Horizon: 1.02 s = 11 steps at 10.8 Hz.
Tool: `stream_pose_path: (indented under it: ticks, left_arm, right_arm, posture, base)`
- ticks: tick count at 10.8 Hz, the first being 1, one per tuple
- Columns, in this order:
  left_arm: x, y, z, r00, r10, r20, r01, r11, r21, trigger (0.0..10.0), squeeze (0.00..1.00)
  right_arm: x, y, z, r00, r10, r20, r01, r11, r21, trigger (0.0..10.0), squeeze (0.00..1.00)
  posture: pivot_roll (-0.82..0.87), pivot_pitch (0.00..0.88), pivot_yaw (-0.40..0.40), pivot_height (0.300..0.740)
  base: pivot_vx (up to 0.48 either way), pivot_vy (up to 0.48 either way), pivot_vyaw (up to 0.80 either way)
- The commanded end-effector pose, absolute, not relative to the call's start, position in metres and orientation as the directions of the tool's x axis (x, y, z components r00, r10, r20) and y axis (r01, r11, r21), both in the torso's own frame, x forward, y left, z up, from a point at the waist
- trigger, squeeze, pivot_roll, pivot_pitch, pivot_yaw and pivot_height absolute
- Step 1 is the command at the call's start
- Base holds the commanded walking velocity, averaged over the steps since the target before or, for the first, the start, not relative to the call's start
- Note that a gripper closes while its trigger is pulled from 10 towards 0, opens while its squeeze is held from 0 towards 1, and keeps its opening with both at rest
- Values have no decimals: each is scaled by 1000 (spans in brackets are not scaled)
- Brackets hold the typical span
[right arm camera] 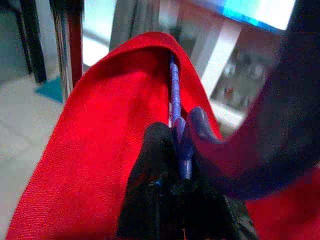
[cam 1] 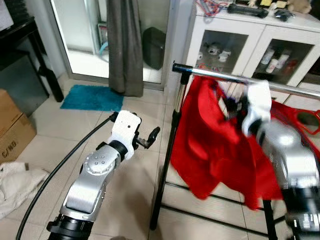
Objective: Hang hanger
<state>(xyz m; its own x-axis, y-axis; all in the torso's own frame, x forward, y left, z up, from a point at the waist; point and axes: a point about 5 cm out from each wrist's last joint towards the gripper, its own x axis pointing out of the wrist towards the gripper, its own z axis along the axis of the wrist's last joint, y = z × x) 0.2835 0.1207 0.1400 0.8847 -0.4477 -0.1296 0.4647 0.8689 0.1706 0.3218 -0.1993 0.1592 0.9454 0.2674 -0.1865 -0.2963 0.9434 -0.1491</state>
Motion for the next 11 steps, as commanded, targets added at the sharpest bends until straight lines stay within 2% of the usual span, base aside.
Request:
stream_pose_path:
  ticks: [1, 5, 7, 9, 11]
  left_arm:
    - [283, 122, 136, 891, -432, -140, 451, 876, 169, 10000, 0]
    - [282, 132, 123, 917, -366, -162, 391, 905, 168, 10000, 0]
    - [283, 138, 115, 929, -320, -188, 353, 917, 185, 10000, 0]
    - [287, 138, 116, 928, -323, -185, 358, 912, 203, 10000, 0]
    - [287, 133, 115, 924, -335, -185, 369, 907, 203, 10000, 0]
  right_arm:
    - [320, -202, 164, 955, 243, -173, -272, 946, -176, 10000, 0]
    - [291, -204, 124, 945, 156, -287, -210, 963, -170, 10000, 0]
    - [275, -203, 95, 932, 81, -354, -150, 974, -170, 10000, 0]
    - [271, -202, 91, 929, 53, -367, -103, 988, -116, 10000, 0]
    - [266, -202, 88, 926, 55, -373, -109, 986, -124, 10000, 0]
  posture:
    - [65, 0, -83, 740]
    - [60, 0, -81, 740]
    - [57, 0, -82, 740]
    - [49, 0, -78, 740]
    - [46, 0, -80, 740]
  base:
    - [-274, 0, 0]
    - [0, 0, 0]
    - [0, -319, 0]
    - [0, -349, 0]
    - [0, -347, 0]
